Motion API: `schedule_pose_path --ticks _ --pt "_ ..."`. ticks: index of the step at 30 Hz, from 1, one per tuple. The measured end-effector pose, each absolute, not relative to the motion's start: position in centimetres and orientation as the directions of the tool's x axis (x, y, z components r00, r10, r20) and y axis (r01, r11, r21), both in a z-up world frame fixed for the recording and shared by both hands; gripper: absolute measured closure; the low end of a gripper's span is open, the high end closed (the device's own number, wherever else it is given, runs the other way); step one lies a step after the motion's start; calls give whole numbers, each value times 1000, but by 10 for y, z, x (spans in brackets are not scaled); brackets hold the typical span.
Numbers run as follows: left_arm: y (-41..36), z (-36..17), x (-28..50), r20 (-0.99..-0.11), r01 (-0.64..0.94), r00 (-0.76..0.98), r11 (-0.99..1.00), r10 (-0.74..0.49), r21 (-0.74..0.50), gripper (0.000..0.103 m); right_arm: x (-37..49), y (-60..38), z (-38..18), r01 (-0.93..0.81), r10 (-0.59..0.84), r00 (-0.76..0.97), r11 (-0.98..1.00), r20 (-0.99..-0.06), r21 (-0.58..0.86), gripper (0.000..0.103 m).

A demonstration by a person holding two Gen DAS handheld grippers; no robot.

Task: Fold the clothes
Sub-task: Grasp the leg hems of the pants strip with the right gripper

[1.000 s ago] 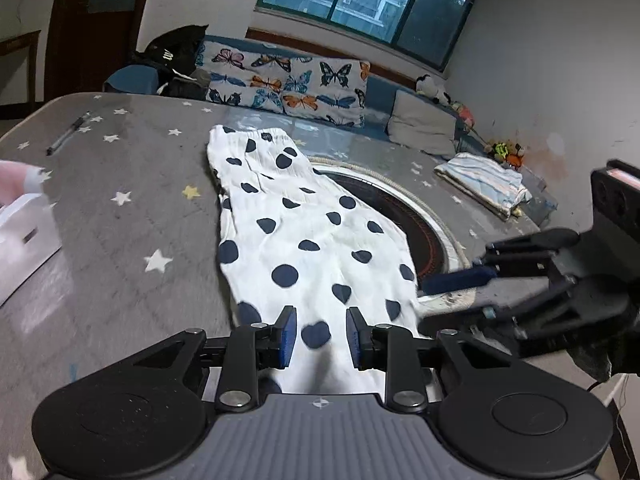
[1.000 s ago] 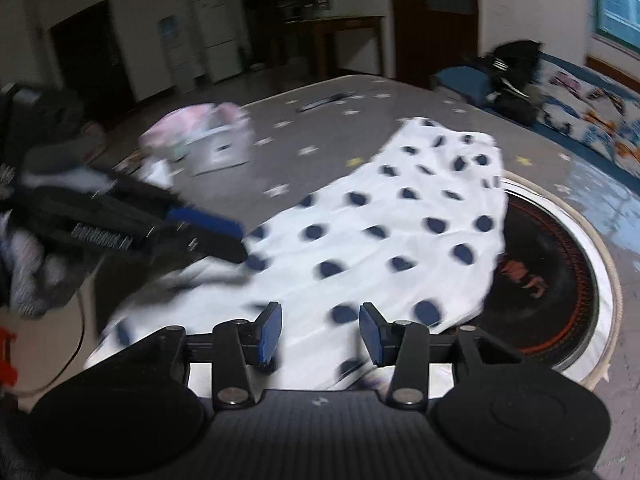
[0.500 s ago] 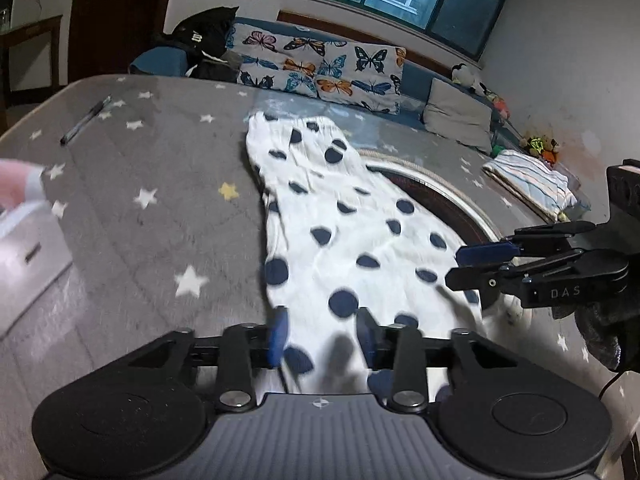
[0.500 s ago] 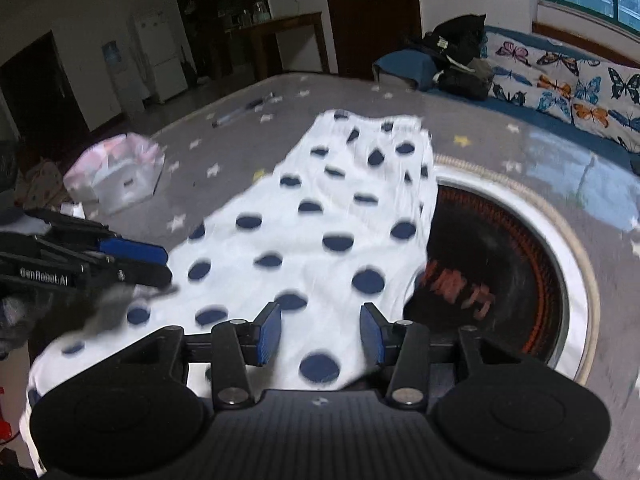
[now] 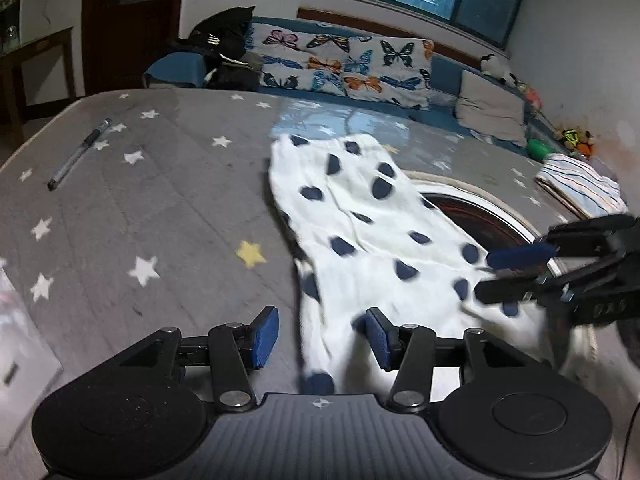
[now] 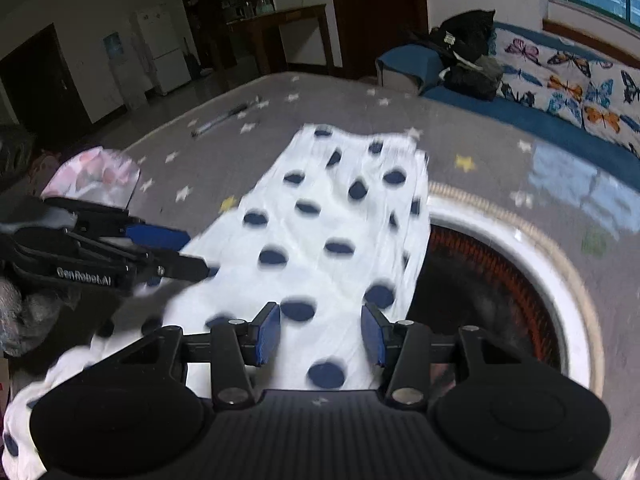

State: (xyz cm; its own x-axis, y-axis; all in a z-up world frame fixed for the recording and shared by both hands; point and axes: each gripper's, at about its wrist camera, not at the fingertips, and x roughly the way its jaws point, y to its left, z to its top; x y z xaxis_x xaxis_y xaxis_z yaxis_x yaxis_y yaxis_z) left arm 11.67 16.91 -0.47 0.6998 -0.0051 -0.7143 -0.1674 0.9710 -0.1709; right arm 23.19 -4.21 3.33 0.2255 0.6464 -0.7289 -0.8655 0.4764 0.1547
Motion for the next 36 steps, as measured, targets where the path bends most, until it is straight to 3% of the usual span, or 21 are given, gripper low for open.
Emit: schedule_pose_path --ticks 16,26,36 --pt "185 -3 168 -716 -211 693 973 80 -95 48 330 29 14 -796 615 331 589 -716 138 56" --pt "192 -3 219 -721 -230 681 972 129 -44 48 364 31 9 -730 590 414 670 -694 134 61" --pt "204 -9 254 -726 -272 667 962 166 -30 43 363 29 17 -782 642 340 599 -687 173 60"
